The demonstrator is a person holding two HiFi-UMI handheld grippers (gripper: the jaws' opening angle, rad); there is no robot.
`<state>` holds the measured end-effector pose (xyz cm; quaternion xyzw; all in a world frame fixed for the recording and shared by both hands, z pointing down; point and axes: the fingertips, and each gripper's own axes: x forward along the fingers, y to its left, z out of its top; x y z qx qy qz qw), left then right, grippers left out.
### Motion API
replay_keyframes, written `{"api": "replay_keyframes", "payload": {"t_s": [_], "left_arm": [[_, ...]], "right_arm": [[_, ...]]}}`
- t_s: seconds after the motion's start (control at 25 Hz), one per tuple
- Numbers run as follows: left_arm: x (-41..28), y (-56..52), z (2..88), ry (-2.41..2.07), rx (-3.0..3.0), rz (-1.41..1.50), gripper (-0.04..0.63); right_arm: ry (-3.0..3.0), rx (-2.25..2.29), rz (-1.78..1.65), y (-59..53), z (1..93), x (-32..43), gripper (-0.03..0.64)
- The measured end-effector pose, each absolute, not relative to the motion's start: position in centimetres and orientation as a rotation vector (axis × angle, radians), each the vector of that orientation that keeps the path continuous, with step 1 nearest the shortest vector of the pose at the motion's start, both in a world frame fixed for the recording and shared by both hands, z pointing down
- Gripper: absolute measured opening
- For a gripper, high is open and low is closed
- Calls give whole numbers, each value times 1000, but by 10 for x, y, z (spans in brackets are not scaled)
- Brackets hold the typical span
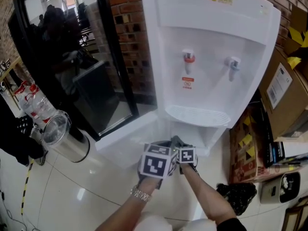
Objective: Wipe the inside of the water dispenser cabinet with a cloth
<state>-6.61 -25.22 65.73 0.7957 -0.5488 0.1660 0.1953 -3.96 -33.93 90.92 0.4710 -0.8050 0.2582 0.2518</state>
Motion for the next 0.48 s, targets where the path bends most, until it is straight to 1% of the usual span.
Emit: {"api": "replay_keyframes", "payload": {"t_s": [0.12, 0.32, 0.4, 0.48], "left_arm": [[-70, -253, 657, -1544, 2225, 459, 2], [-62, -255, 658, -1526, 2240, 452, 2], [-56, -256, 660, -1511, 2248, 454, 2], [-53, -257, 663, -1503, 2248, 457, 2]], "right_arm": [[-2057, 1384, 753, -347, 931, 0, 18], [-1903, 1681, 782, -368, 920, 83, 18], [-1864, 1709, 845, -362, 923, 95, 18], [-1886, 1711, 851, -359, 915, 88, 18]]}}
